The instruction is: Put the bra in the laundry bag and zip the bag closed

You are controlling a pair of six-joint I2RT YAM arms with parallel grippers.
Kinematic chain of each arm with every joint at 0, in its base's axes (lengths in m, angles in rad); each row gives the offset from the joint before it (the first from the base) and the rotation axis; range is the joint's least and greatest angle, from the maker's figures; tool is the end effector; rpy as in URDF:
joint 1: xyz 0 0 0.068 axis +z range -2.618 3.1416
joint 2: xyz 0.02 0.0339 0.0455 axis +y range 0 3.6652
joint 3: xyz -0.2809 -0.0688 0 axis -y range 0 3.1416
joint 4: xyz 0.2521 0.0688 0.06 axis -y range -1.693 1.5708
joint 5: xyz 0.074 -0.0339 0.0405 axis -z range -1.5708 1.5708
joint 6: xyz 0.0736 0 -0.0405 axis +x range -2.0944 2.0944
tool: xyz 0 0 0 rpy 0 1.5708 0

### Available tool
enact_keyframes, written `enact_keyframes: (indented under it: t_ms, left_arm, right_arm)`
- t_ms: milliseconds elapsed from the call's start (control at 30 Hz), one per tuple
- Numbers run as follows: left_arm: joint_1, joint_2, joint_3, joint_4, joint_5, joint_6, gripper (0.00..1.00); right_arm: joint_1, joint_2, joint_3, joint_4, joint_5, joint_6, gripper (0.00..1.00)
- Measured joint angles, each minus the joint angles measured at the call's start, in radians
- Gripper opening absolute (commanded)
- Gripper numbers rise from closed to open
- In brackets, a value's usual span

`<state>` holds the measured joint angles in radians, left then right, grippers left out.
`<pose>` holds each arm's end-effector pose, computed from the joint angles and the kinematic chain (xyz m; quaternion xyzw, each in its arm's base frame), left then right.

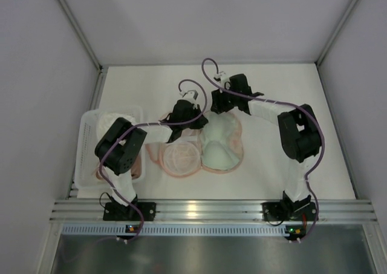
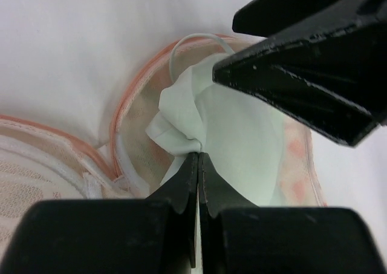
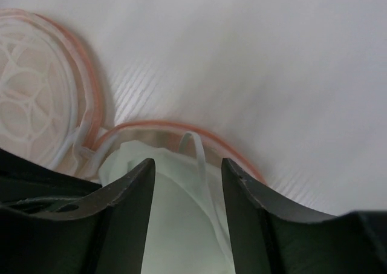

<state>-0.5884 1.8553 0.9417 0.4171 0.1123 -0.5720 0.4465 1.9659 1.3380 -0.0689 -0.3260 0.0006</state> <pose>0.3529 -0.2454 0.1501 0.0357 0.8576 -0.3204 0.4008 0.4206 0.2275 0.1810 -0.2647 0.8567 0.2360 0.3746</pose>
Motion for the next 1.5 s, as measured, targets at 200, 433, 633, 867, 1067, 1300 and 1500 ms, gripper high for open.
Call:
enact_keyframes:
  t_ms: [200, 433, 633, 867, 1067, 1300, 1500]
  left_arm:
    - [0.0, -0.063, -0.034, 0.002, 0.002, 0.007, 0.0]
    - [0.0, -0.075, -0.039, 0.002, 0.003, 0.023, 0.0]
    - [0.0, -0.075, -0.043, 0.002, 0.003, 0.025, 0.0]
    - [0.0, -0.102, -0.068, 0.002, 0.003, 0.03, 0.0]
    - [0.0, -0.188, -0.109, 0.002, 0.003, 0.043, 0.0]
    - [0.0, -0.282, -0.158, 0.014, 0.004, 0.044, 0.0]
    - [0.0, -0.266, -0.166, 0.047, 0.017, 0.042, 0.0]
  right_arm:
    - [-0.003, 0.025, 0.046, -0.007, 0.018, 0.038, 0.41]
    - [0.003, 0.058, 0.078, -0.019, 0.04, 0.042, 0.31]
    - [0.003, 0.065, 0.078, -0.052, 0.085, 0.011, 0.14]
    - [0.003, 0.065, 0.077, -0.072, 0.163, -0.008, 0.01]
    - [0.0, 0.037, 0.031, -0.075, 0.187, 0.026, 0.0]
    - [-0.005, -0.025, -0.033, -0.083, 0.193, 0.048, 0.0]
    - [-0.005, -0.127, -0.166, -0.095, 0.194, 0.078, 0.0]
